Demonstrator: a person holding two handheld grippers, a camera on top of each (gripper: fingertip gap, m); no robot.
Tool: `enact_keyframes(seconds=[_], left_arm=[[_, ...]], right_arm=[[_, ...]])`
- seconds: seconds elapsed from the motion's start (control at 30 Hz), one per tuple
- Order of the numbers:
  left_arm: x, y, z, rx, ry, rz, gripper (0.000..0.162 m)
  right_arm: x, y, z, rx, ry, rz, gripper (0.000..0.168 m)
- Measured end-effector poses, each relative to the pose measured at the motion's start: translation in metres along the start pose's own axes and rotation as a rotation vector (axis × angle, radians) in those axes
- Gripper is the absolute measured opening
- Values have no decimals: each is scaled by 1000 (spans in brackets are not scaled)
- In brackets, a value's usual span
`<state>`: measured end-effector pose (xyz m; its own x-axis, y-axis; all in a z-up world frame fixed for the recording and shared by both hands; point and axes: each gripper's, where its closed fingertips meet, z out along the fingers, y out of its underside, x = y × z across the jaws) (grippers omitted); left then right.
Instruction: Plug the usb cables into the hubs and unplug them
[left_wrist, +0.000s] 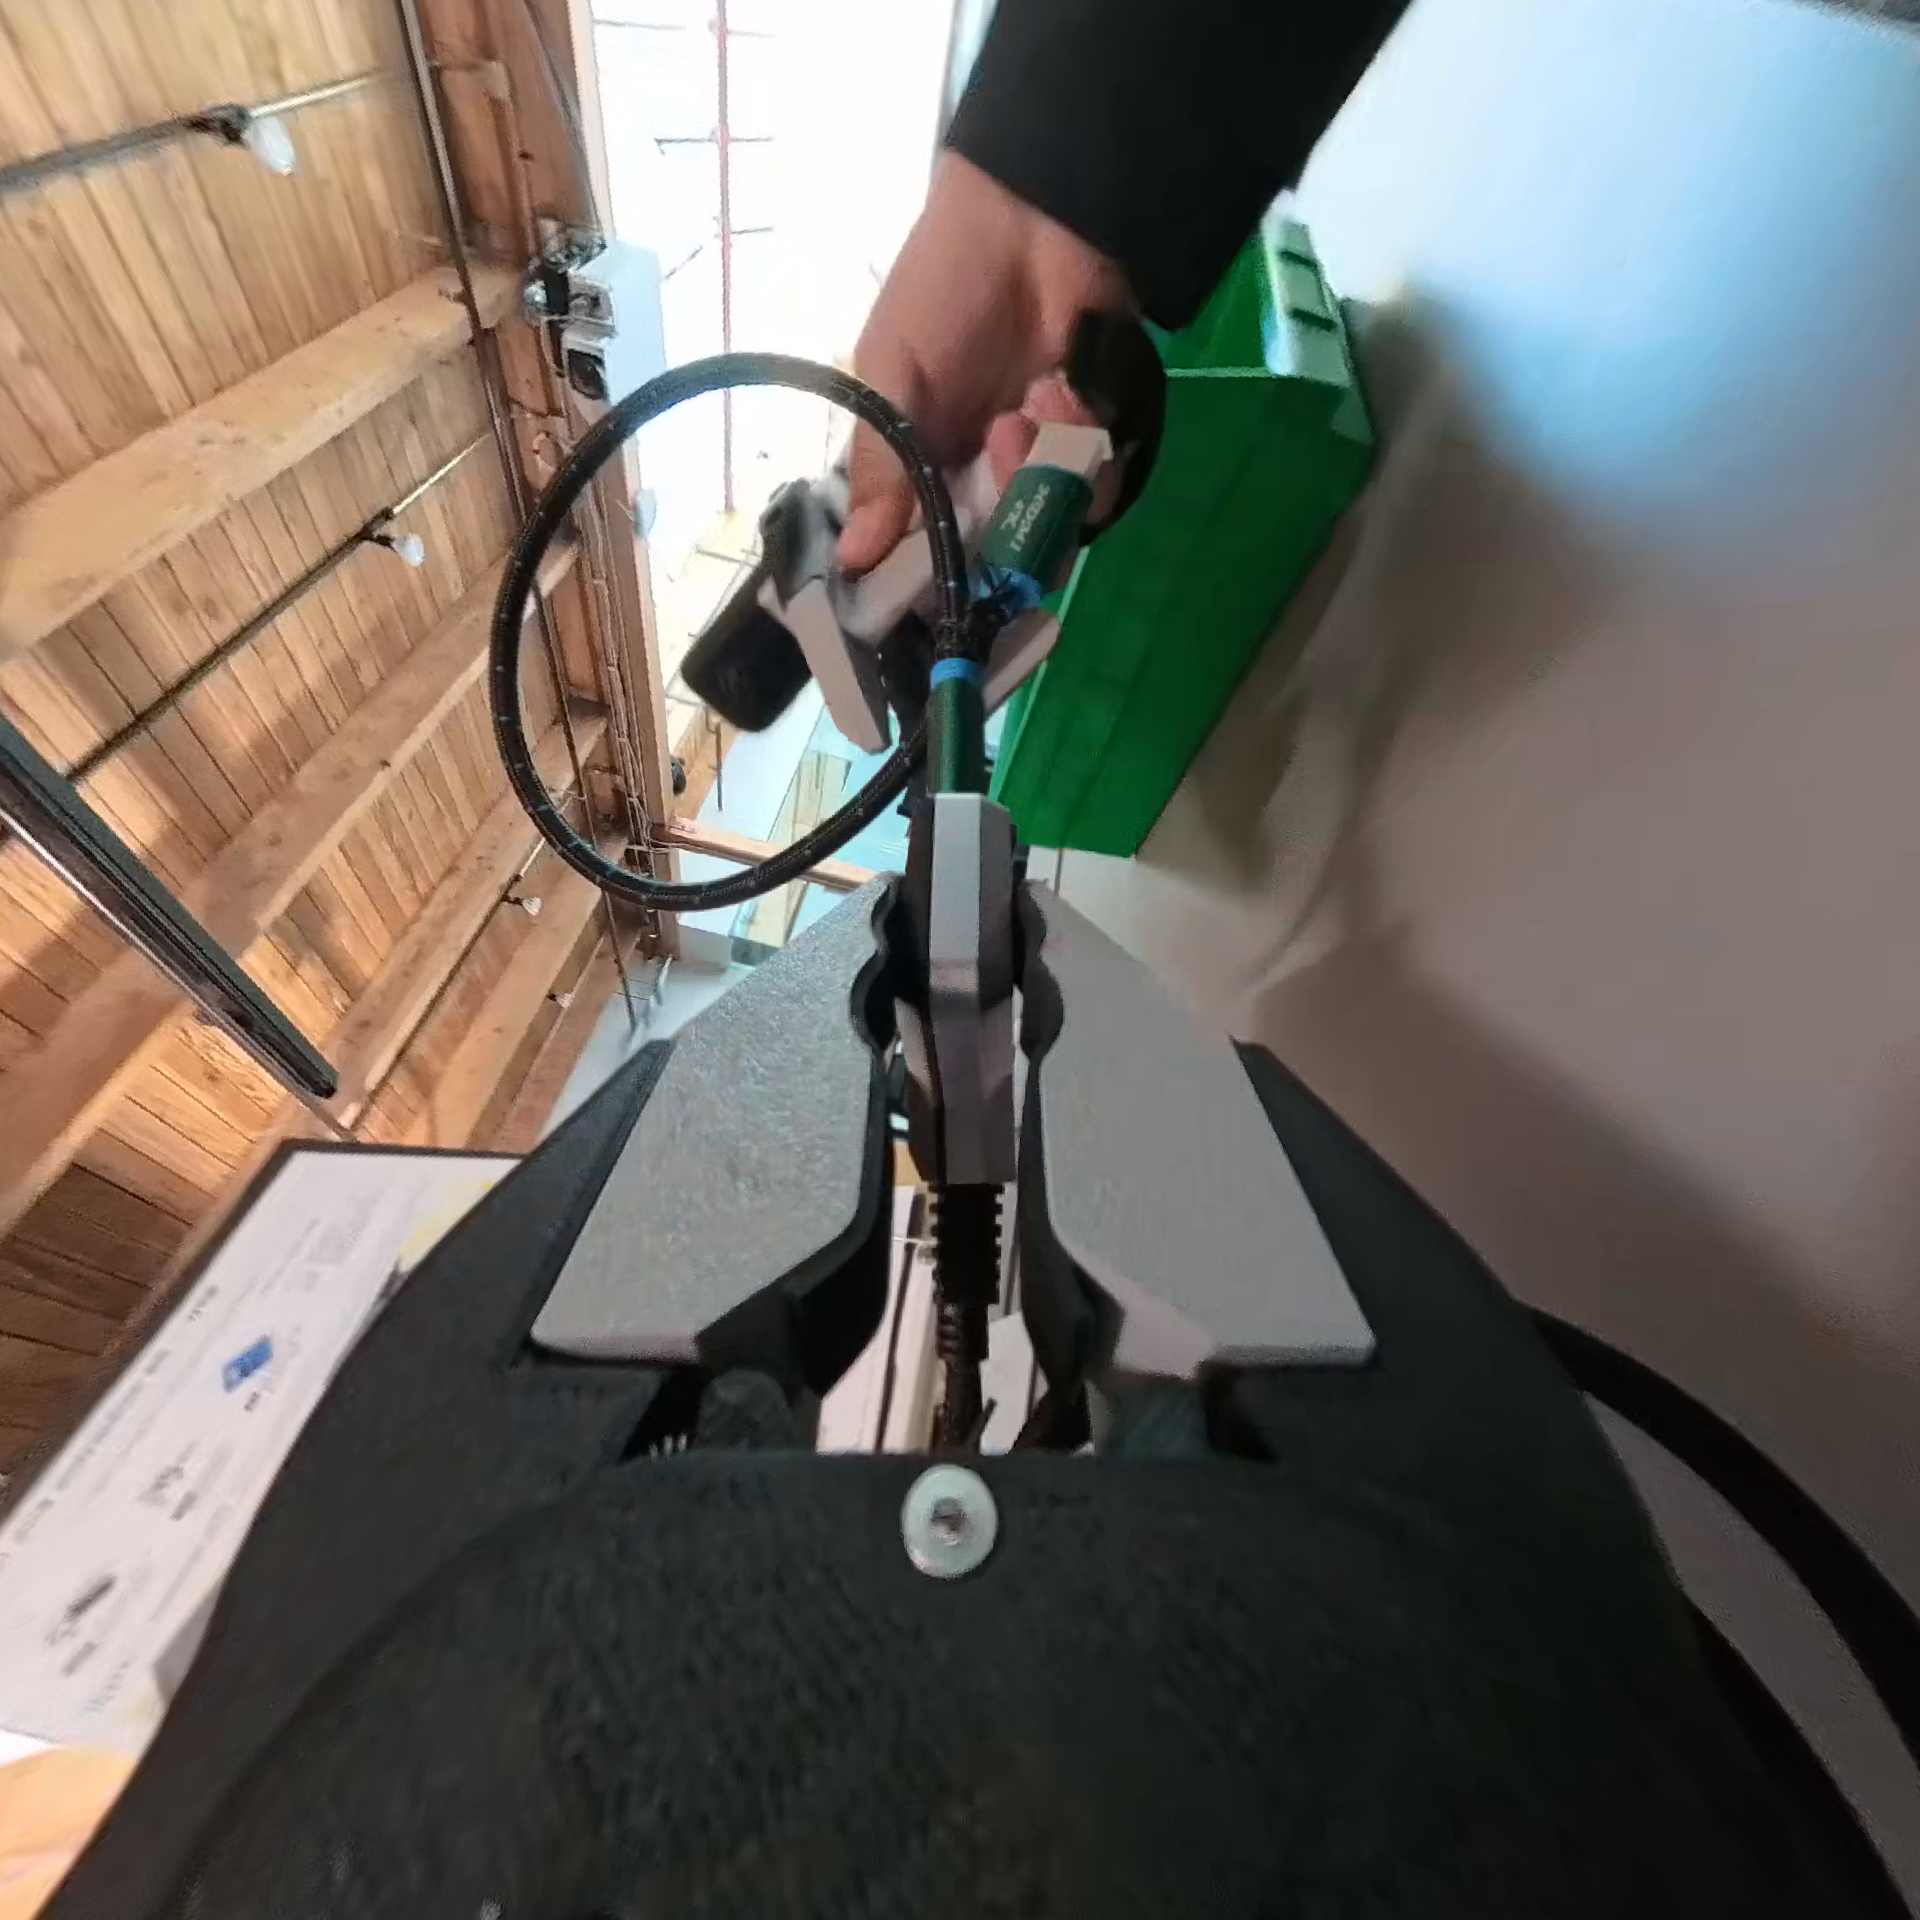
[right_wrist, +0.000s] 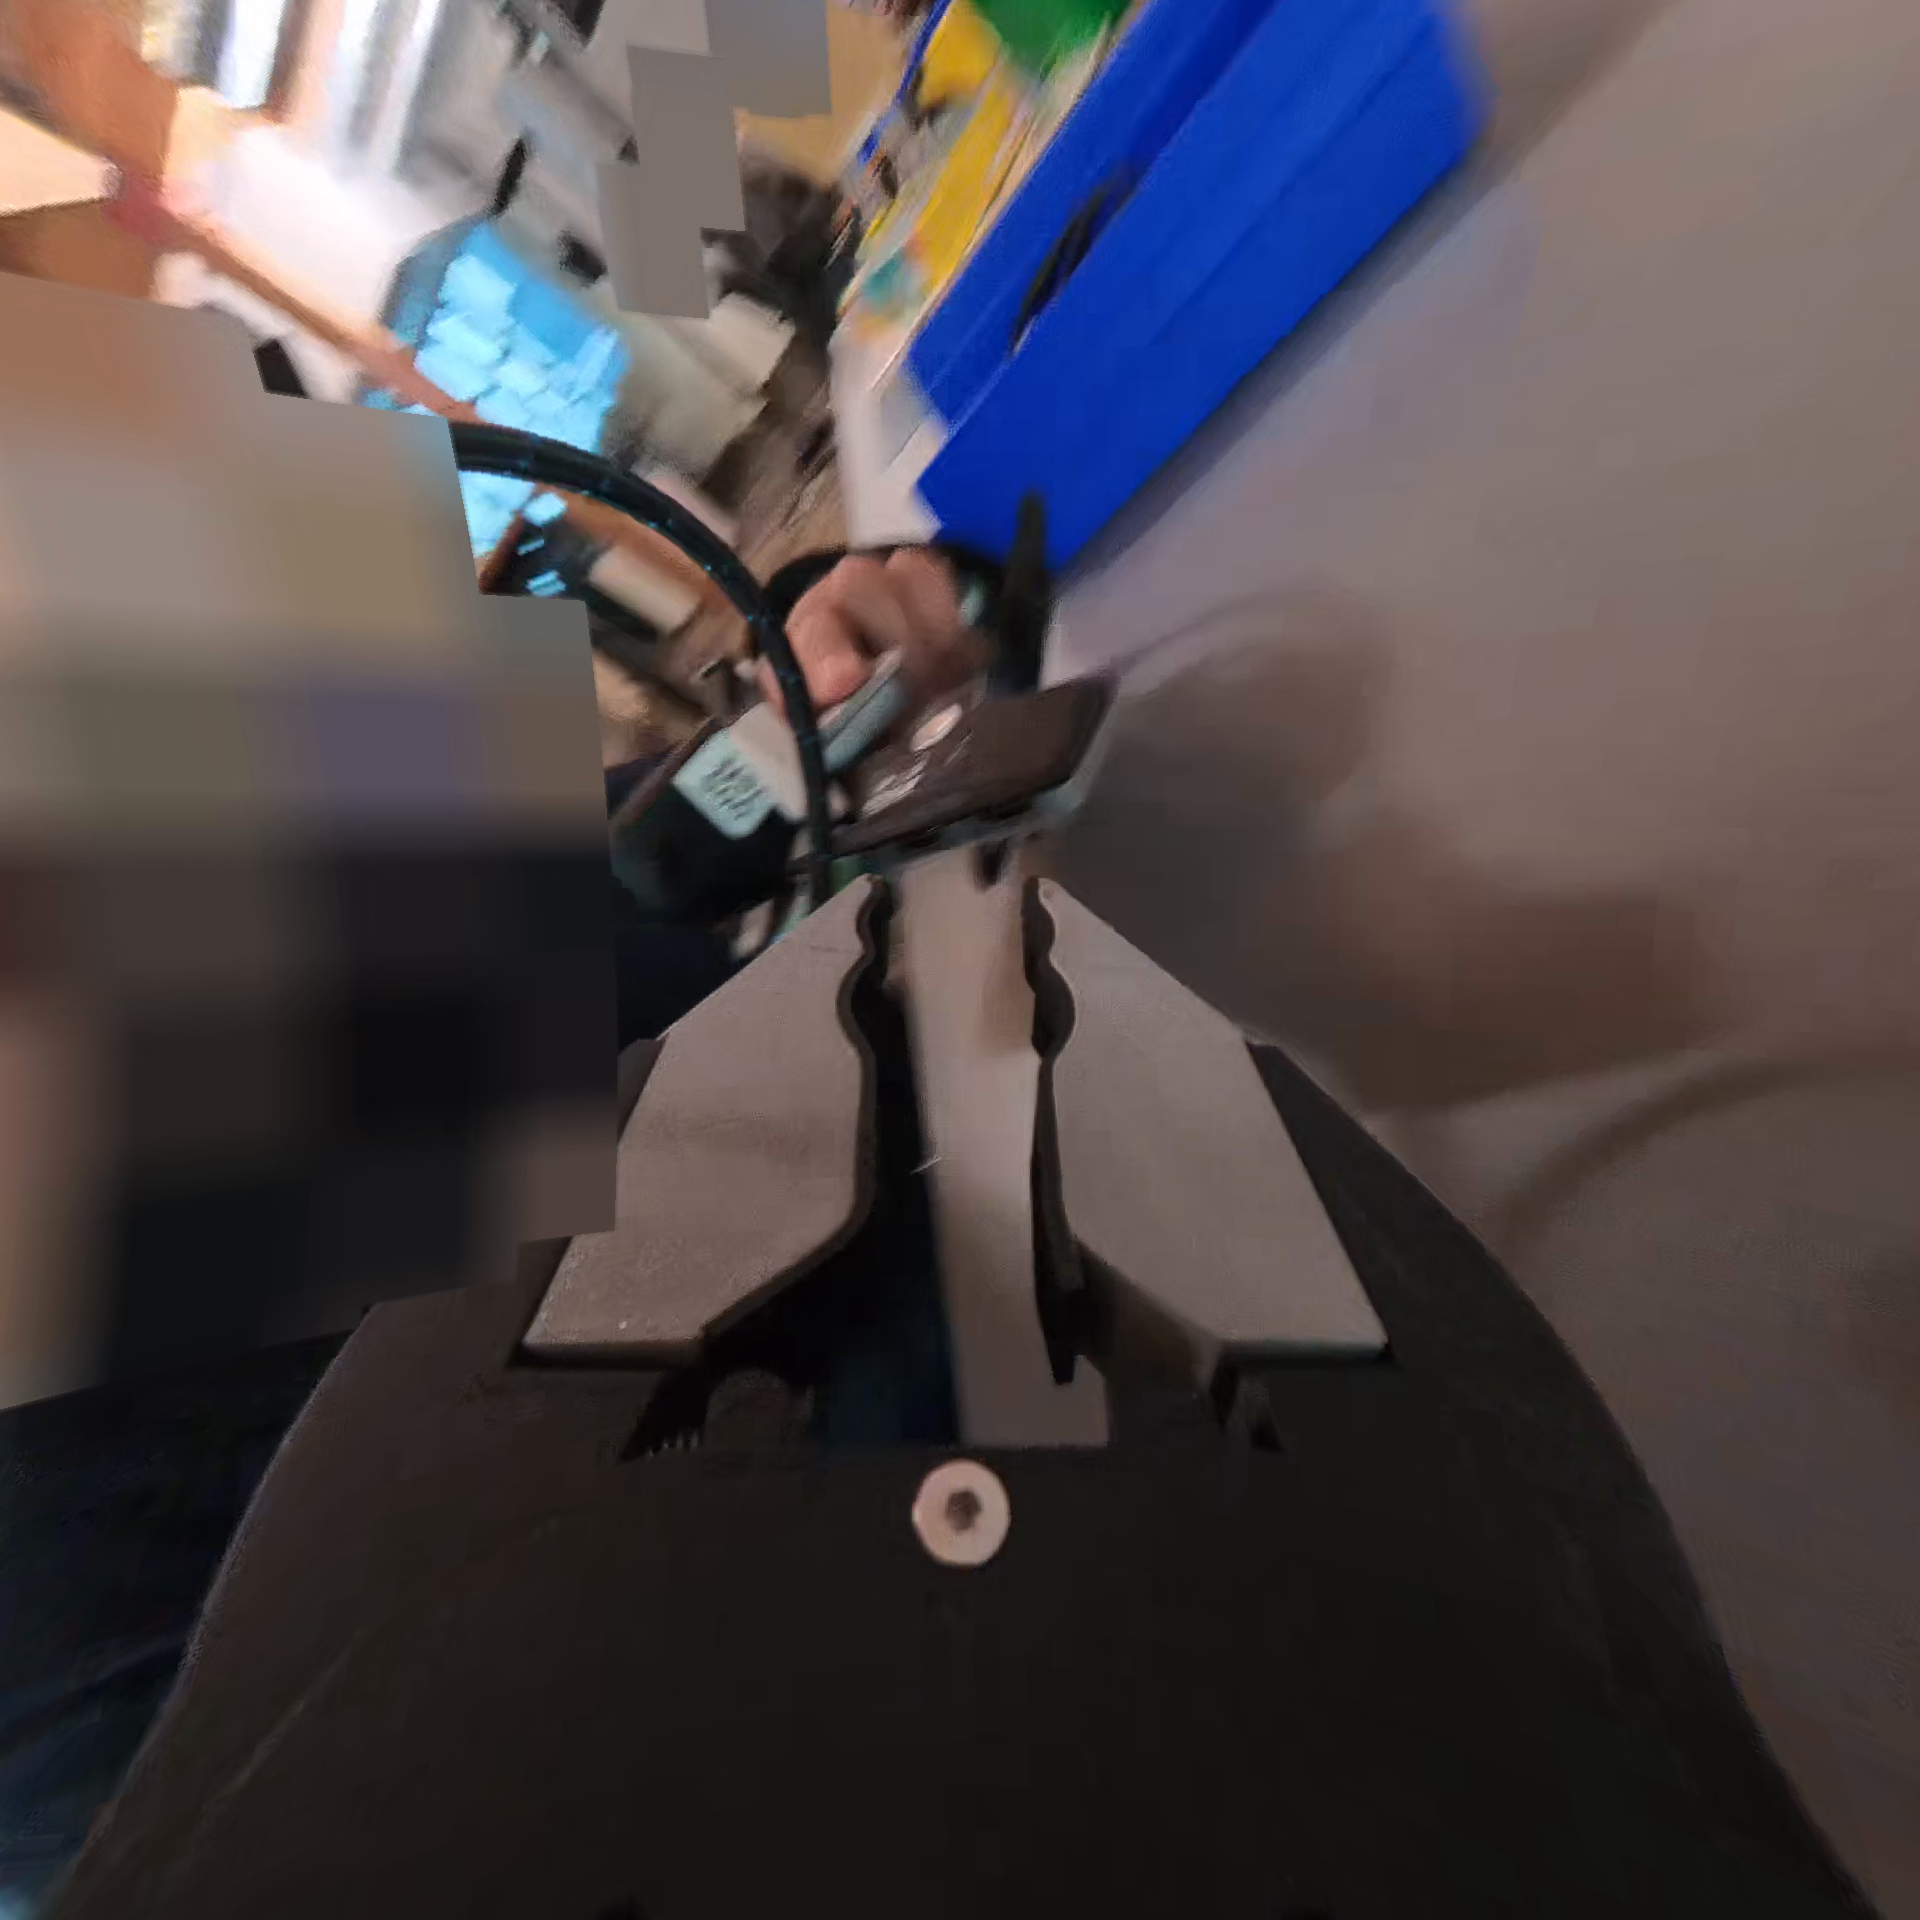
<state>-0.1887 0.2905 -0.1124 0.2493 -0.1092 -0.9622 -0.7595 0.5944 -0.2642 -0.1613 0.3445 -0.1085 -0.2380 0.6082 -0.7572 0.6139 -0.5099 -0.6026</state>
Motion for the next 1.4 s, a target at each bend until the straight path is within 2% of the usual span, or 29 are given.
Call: enact_keyframes(seconds=[0.03,0.1,0.17,0.27,0.4,0.5,0.57,0.67,0.83,0.9,1.0,1.13,1.4], left_arm=[[-7,-2,-1,17,-14,-50,17],[-21,-8,-5,64,-32,-172,17],[-33,-12,-9,122,-35,-308,18],[-44,-13,-13,197,-13,-503,17],[-55,-13,-17,298,32,-734,17],[-57,-15,-19,360,90,-867,17],[-54,-16,-19,379,130,-910,17],[-46,-20,-16,375,169,-924,17],[-60,0,-16,338,105,-1022,21],[-77,7,-23,371,3,-1047,17],[-98,16,-37,402,-126,-1032,0],[-90,28,-29,321,-52,-1115,0],[-77,58,-22,192,-78,-1133,0]], right_arm=[[1,-11,-10,76,76,-87,23],[-10,-25,-21,213,147,-254,23],[-26,-22,-17,254,139,-381,32],[-37,-7,3,239,161,-537,49],[-33,-5,27,211,258,-656,56],[-41,-3,47,160,216,-711,56],[-44,-2,60,124,194,-740,54],[-38,-1,76,71,203,-762,27],[-33,-12,74,115,291,-786,17],[-31,-17,68,126,344,-776,17],[-35,-24,55,152,402,-771,17],[-39,-33,38,171,511,-768,17],[-55,-56,-18,219,820,-799,17]])
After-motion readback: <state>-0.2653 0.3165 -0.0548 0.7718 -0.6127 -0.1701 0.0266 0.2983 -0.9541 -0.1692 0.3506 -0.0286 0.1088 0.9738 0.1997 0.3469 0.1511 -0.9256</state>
